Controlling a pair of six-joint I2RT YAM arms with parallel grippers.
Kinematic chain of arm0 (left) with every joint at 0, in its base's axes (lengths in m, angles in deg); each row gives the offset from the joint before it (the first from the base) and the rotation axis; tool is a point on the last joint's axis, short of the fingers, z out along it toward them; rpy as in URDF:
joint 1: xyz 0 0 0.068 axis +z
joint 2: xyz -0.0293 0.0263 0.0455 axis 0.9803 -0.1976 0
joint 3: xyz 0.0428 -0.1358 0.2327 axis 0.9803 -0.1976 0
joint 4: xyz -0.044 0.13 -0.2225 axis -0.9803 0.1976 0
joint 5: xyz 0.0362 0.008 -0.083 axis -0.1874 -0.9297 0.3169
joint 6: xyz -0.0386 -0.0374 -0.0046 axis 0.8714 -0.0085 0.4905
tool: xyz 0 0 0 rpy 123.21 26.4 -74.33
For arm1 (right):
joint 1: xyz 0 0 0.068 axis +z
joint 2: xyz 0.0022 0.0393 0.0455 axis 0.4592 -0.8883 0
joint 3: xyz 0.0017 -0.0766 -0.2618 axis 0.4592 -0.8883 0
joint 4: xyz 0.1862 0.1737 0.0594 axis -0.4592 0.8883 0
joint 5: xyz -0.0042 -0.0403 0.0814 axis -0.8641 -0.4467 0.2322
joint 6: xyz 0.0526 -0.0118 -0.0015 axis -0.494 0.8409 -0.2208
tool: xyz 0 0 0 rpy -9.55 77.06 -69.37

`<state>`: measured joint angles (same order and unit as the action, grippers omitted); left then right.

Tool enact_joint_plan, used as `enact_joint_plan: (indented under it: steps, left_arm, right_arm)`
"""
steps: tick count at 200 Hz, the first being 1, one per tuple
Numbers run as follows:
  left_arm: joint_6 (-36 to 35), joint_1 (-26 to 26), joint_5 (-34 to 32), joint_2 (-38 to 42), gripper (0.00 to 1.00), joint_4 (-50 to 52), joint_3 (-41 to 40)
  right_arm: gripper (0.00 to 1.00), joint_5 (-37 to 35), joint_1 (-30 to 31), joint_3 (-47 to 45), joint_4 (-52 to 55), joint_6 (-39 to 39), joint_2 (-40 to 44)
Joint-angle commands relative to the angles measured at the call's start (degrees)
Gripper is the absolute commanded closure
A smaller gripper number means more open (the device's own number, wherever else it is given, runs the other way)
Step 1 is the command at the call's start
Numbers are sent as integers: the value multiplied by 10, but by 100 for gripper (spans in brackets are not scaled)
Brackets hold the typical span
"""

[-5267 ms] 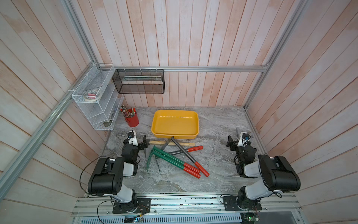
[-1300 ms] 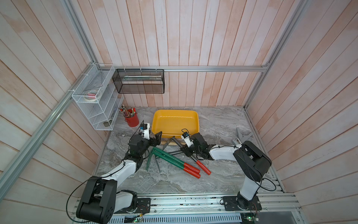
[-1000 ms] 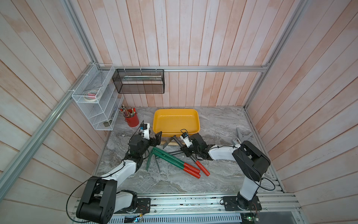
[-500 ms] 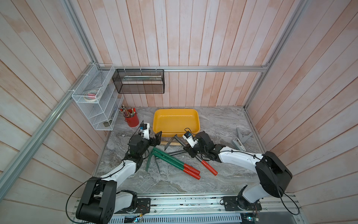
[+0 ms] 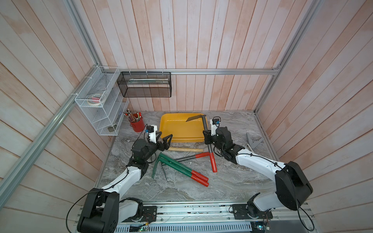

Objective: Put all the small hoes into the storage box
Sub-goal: Place the hoe in the storage box.

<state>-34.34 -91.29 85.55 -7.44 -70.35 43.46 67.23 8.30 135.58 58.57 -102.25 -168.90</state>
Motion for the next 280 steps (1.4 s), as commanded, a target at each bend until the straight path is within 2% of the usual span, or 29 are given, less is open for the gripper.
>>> enact_joint_plan:
  steps: [1,31,76,87,151,212,280]
  left_arm:
    - [32,-17,92,-16,11,-38,26]
    - [58,-43,164,-56,11,-70,40]
    - [158,-66,272,-150,14,-209,53]
    - [163,-76,272,-167,16,-225,58]
    - [152,-123,270,-238,17,-221,124]
    - [148,-141,248,-271,19,-221,135]
    - [168,-159,253,-315,22,-237,175]
  right_arm:
    - [100,-53,5,45,-92,-104,-15]
    - [100,-17,-4,42,-172,-158,-25]
    - [100,59,-29,31,-289,-218,-35]
    - [100,76,-29,36,-299,-220,-40]
    - [100,119,-23,25,-371,-236,-63]
    - [100,147,-23,37,-406,-257,-75]
    - [100,179,-24,32,-460,-290,-97]
